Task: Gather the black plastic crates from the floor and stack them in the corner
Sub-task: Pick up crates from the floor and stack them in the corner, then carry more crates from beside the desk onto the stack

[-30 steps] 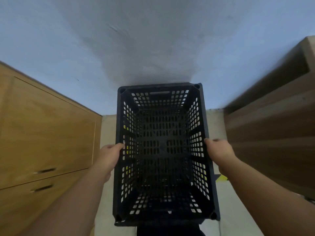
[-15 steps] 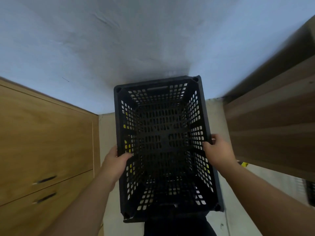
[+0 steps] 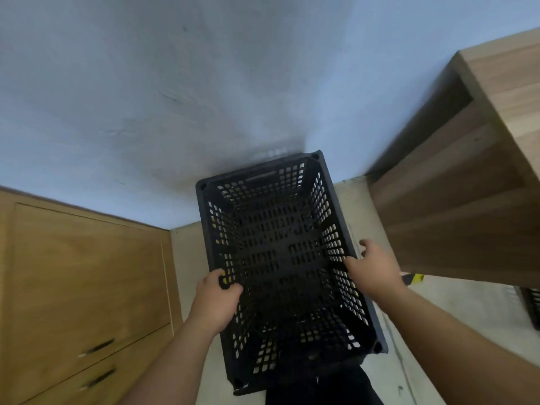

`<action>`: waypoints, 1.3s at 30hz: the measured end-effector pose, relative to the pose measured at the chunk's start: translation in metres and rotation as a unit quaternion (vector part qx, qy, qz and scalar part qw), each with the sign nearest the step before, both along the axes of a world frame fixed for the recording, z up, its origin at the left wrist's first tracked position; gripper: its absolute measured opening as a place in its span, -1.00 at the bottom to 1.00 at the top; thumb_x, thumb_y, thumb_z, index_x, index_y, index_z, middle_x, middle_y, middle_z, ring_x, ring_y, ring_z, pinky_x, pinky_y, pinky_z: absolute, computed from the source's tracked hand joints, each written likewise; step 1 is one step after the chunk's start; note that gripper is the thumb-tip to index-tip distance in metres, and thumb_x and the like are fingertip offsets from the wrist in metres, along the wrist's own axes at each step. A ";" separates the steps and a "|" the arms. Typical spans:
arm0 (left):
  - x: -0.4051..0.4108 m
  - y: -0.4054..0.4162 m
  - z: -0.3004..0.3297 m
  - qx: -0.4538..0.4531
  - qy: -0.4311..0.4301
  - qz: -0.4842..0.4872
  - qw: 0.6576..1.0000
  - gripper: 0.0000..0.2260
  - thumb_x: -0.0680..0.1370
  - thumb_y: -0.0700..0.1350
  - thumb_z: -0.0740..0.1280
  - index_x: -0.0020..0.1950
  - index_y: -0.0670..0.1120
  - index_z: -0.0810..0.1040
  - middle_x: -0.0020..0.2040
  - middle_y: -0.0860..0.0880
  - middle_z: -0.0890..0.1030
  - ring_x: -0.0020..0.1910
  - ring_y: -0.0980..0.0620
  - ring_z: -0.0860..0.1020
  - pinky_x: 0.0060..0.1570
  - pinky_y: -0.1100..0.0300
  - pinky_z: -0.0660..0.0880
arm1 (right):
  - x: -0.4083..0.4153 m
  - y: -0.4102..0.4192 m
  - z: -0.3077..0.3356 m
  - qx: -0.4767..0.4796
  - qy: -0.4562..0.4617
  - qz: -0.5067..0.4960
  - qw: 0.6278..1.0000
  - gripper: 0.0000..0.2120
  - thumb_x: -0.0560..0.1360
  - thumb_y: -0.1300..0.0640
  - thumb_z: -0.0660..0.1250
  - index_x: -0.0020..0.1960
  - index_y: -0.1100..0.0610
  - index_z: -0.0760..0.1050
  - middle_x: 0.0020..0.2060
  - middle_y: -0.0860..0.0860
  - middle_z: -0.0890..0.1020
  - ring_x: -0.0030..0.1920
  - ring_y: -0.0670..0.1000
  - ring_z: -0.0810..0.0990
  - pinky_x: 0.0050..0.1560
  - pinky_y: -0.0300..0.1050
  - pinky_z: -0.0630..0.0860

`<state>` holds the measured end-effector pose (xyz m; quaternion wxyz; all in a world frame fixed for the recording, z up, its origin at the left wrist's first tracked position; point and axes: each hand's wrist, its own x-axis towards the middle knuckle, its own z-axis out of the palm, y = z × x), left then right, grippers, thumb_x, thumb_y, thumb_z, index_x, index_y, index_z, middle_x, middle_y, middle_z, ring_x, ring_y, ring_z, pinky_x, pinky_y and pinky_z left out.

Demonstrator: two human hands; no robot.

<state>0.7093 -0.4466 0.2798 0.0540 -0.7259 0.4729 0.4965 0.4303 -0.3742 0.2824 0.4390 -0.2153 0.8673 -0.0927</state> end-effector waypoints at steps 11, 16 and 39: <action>-0.086 -0.012 0.083 -0.053 0.025 -0.176 0.983 -0.39 0.62 0.13 0.34 0.66 0.04 0.32 0.62 -0.04 0.33 0.47 -0.12 0.46 0.48 -0.05 0.41 | -0.021 0.042 0.084 -0.062 0.017 -0.074 0.995 -0.39 0.58 0.07 0.25 0.60 0.11 0.21 0.45 0.19 0.41 0.31 0.21 0.51 0.15 -0.01 0.50; -0.149 0.008 0.123 -0.088 0.051 -0.270 0.958 -0.43 0.66 0.07 0.32 0.67 0.03 0.30 0.64 -0.04 0.28 0.49 -0.06 0.43 0.31 0.08 0.41 | -0.046 0.082 0.134 -0.090 0.036 -0.124 0.988 -0.39 0.57 0.06 0.25 0.60 0.08 0.20 0.46 0.17 0.39 0.37 0.21 0.47 0.33 0.09 0.48; -0.427 0.330 0.230 -0.164 0.130 -0.585 0.783 -0.43 0.66 0.06 0.29 0.66 0.00 0.30 0.64 -0.08 0.32 0.37 -0.09 0.52 0.10 0.17 0.48 | -0.198 0.486 0.235 -0.153 0.112 -0.424 0.886 -0.38 0.52 0.02 0.27 0.56 0.07 0.26 0.42 0.17 0.45 0.31 0.24 0.51 0.27 0.08 0.52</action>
